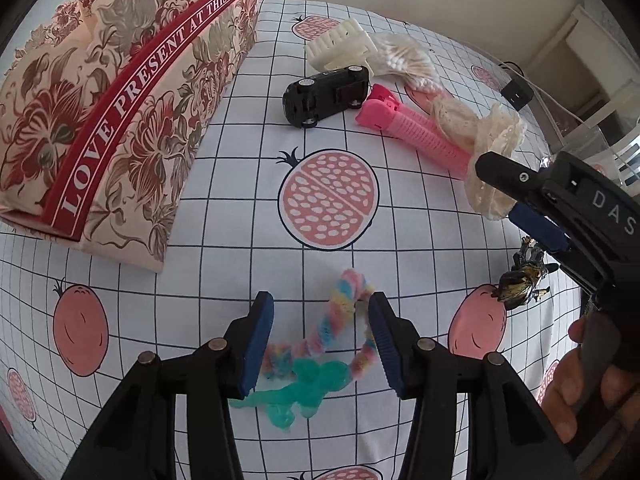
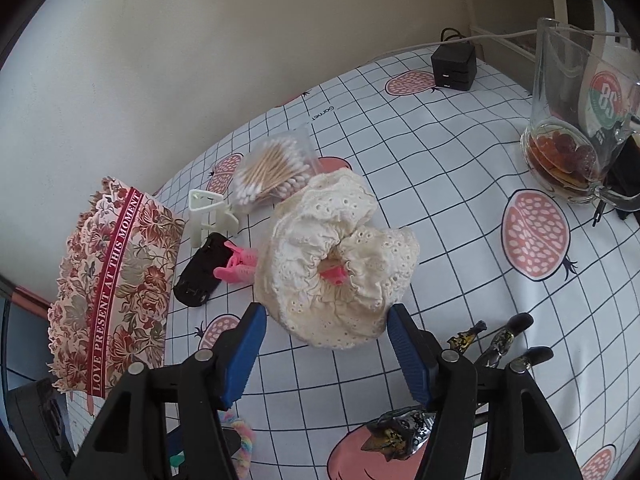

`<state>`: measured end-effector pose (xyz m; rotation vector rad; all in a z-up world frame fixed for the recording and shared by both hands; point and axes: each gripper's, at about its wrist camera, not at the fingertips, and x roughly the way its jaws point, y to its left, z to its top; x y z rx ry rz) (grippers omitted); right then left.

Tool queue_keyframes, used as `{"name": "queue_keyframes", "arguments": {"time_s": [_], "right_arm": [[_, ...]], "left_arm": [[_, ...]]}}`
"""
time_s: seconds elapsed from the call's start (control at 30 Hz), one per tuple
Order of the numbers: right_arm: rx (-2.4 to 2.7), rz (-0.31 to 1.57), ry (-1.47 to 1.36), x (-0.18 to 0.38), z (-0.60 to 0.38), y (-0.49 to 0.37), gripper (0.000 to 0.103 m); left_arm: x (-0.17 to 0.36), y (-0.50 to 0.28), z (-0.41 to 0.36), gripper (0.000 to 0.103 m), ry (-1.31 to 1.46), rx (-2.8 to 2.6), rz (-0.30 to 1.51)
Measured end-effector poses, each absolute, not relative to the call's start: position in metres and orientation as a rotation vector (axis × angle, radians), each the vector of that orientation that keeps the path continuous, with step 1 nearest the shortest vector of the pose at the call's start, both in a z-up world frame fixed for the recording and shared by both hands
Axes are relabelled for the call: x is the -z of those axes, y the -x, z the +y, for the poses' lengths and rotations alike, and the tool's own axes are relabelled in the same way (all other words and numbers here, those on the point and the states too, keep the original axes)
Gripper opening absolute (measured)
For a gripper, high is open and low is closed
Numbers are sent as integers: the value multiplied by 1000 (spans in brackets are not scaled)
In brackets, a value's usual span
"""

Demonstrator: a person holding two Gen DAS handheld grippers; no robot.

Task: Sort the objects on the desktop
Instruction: 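Move both grippers back toward the remaining objects on the table, then grasp the rainbow pipe-cleaner toy with the left gripper while the right grasps the lace scrunchie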

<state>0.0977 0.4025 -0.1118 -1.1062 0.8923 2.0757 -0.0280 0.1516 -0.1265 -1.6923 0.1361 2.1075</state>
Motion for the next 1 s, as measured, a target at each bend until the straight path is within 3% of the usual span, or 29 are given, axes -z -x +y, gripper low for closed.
{"name": "queue_keyframes", "arguments": {"time_s": [0.17, 0.37, 0.5, 0.77, 1.0], "right_arm": [[-2070, 947, 1102, 121, 403, -98, 63], [-2058, 955, 1091, 121, 403, -102, 40], [-2062, 975, 1079, 120, 405, -105, 18], [-2089, 1004, 1051, 113, 408, -108, 13], [-2099, 1013, 1042, 109, 407, -104, 9]], "left_arm": [[126, 27, 153, 48, 1686, -2110, 183], [125, 24, 153, 48, 1677, -2116, 224], [124, 24, 150, 36, 1668, -2139, 262], [123, 28, 142, 14, 1643, -2168, 263], [120, 33, 123, 10, 1634, -2176, 212]]}}
